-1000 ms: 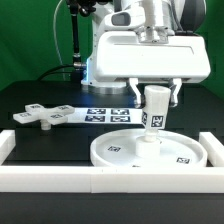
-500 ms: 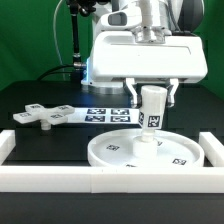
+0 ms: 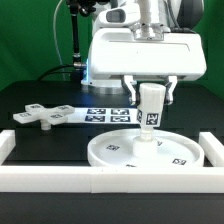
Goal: Assemble round table
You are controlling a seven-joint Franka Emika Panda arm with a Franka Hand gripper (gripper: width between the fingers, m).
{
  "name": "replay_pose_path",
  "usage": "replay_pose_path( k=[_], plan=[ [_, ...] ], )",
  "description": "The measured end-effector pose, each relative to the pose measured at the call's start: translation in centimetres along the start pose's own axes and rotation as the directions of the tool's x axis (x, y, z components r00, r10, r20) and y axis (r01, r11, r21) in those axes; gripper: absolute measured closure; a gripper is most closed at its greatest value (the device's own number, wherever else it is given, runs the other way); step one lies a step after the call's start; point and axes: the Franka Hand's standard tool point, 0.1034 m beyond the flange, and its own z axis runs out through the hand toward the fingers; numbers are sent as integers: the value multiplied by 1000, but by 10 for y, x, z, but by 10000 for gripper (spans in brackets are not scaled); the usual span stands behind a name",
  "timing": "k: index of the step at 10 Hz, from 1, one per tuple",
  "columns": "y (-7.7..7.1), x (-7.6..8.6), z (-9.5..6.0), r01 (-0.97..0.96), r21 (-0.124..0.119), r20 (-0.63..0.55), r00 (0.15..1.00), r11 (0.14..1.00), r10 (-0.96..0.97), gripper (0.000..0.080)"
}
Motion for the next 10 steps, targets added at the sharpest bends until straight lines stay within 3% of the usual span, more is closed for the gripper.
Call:
replay_pose_path(
  k=[10],
  plan=[
    [-4, -19, 16, -3, 7, 29, 1000, 1000, 3, 390]
  ],
)
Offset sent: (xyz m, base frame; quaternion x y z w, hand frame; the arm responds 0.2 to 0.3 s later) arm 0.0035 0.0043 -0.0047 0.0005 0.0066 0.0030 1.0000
